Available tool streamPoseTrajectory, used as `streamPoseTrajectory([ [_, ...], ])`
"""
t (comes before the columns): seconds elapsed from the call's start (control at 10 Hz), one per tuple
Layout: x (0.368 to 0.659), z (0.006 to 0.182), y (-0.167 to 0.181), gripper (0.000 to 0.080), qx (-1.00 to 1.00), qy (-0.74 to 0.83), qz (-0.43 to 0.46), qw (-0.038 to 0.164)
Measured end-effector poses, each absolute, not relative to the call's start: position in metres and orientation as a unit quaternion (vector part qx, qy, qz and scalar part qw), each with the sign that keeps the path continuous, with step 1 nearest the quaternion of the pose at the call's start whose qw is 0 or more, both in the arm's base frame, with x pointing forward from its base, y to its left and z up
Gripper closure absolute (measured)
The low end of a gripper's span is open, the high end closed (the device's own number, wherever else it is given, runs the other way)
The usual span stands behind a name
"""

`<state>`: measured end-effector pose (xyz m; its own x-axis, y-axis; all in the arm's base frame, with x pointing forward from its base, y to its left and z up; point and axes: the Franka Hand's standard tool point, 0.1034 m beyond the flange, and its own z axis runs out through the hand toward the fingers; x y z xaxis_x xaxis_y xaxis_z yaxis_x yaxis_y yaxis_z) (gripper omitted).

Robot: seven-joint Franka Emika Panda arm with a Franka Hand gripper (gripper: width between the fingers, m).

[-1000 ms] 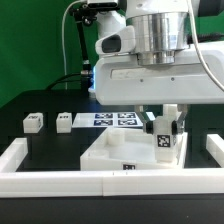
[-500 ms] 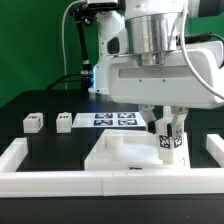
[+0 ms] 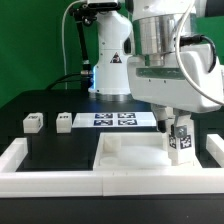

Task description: Assemble square table

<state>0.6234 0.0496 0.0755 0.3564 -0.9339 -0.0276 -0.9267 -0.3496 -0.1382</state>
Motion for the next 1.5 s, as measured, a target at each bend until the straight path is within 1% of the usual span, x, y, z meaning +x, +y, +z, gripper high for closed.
streamPoseTrajectory([
  [0.1,0.623,0.076,0.05,0.0321,-0.822,0.564,-0.028,0.065],
  [0.2,0.622,0.076,0.053,0.0207,-0.852,0.52,-0.025,0.062],
  [0.3,0.622,0.077,0.056,0.0166,-0.863,0.501,-0.021,0.061],
  [0.6,0.619,0.077,0.07,0.0153,-0.939,0.339,-0.02,0.059],
  [0.9,0.618,0.077,0.072,0.0151,-0.982,0.182,-0.021,0.054],
  [1.0,0.618,0.077,0.074,0.0151,-0.987,0.153,-0.023,0.05],
  [1.2,0.621,0.078,0.073,0.0151,-0.996,0.079,-0.035,0.033],
  [1.4,0.627,0.081,0.071,0.0151,-0.998,0.014,-0.055,0.02],
  [1.5,0.629,0.082,0.068,0.0151,-0.998,-0.005,-0.06,0.019],
])
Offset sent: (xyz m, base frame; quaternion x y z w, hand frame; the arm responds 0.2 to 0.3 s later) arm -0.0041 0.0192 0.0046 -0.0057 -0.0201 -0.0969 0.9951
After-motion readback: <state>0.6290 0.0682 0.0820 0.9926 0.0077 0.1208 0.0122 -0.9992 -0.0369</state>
